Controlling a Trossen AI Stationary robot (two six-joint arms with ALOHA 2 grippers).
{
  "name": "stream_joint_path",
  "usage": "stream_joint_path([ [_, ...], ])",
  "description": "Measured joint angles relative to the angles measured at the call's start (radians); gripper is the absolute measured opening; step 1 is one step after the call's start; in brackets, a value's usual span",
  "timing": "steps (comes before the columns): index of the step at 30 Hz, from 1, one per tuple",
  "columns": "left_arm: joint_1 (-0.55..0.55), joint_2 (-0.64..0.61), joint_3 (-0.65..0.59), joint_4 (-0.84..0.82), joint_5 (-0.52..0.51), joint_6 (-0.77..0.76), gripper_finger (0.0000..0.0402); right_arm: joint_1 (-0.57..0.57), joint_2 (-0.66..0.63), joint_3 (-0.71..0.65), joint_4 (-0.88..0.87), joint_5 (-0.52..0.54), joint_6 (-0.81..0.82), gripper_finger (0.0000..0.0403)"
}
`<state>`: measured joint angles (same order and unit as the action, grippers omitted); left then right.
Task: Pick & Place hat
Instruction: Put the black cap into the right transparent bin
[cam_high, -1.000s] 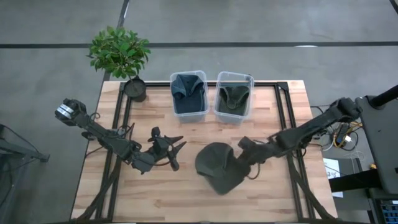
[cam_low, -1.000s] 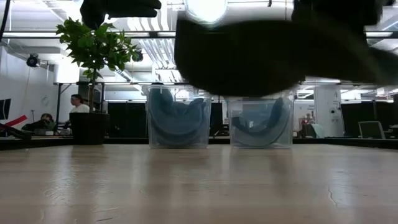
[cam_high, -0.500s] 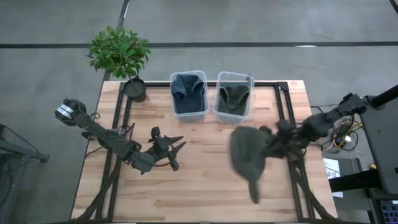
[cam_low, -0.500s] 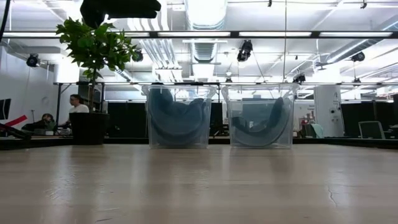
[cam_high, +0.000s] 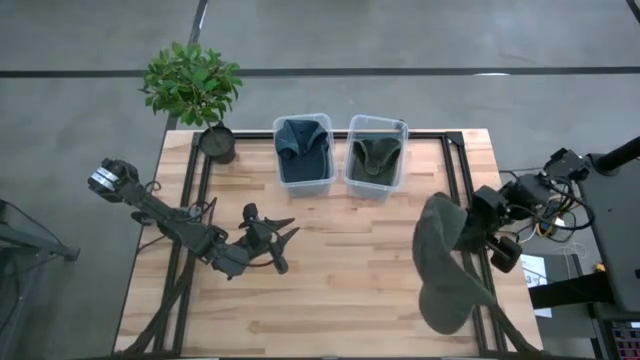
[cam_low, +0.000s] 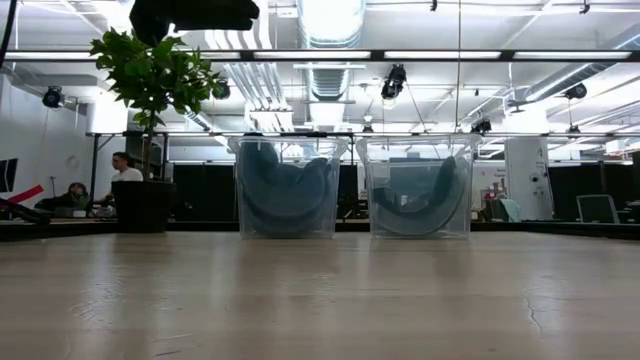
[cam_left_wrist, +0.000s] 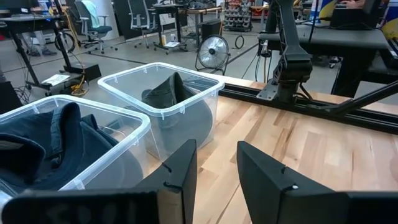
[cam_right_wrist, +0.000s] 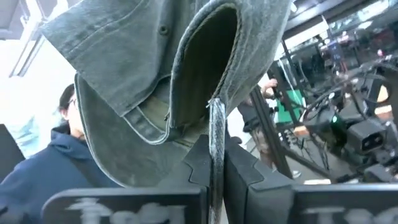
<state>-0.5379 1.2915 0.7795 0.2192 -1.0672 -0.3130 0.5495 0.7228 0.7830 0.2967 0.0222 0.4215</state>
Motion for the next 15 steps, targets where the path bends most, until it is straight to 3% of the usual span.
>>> stream_joint_path([
  [2,0.003,0.000,0.000,-0.001,0.000,0.000,0.0107,0.000,0.013,0.000,-0.002,0.037,0.031,0.0012],
  [5,0.009,0.000,0.000,-0.001,0.000,0.000,0.0107,0.000,0.040,0.000,-0.060,0.219,0.117,0.0012],
  [10,0.017,0.000,0.000,-0.002,0.000,0.000,0.0107,-0.001,0.109,-0.001,-0.393,0.582,0.381,0.0012],
  [15,0.017,0.000,0.000,-0.003,0.000,0.000,0.0107,-0.014,0.178,-0.001,-0.628,0.831,0.706,0.0012],
])
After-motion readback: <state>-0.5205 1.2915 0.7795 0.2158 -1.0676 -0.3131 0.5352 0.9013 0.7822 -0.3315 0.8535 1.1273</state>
